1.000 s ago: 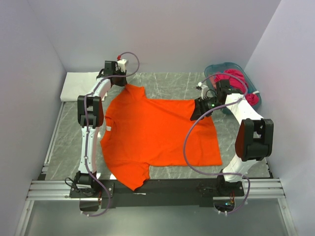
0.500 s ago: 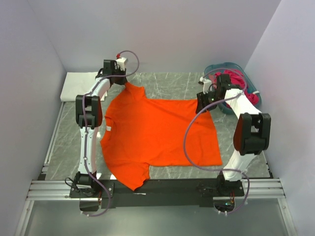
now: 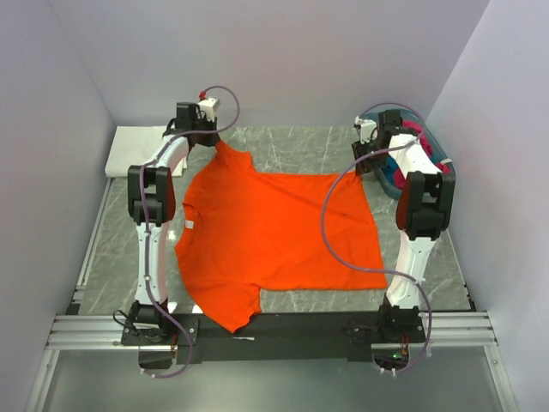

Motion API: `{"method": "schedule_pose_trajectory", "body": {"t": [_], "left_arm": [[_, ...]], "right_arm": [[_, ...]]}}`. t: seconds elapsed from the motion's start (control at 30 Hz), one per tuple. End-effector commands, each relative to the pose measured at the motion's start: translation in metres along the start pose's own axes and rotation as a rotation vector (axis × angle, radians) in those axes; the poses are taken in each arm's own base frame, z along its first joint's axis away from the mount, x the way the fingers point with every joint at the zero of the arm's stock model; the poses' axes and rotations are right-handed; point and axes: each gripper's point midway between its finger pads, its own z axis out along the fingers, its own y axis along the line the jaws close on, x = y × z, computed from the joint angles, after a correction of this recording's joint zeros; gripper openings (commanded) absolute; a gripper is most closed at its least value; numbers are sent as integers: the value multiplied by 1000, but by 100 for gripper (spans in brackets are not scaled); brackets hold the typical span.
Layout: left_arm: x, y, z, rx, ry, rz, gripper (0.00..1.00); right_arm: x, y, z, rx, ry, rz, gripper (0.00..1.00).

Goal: Fold and stack the t-shirts
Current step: Flatten the tshirt out

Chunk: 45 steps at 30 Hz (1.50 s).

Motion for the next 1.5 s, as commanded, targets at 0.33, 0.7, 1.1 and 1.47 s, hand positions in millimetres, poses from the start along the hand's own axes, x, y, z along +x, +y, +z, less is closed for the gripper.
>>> {"method": "schedule_pose_trajectory", "body": {"t": [0.33,0.7,1.1,1.47], "left_arm": [[-43,-2,-30,-2,-91,12,0],[-40,-2,-32,-2,-85,-3,0],[-38,3,-39,-11,-83,-10,0],[-41,9,-47,-18,-92,-15,0]], "right_arm": [[-6,-8,29,16,67,-42,46],[-9,-7,41,73,92,-84,32],[8,39,29,6,86,-182,0],[24,24,30,113,127,-103,36]]}}
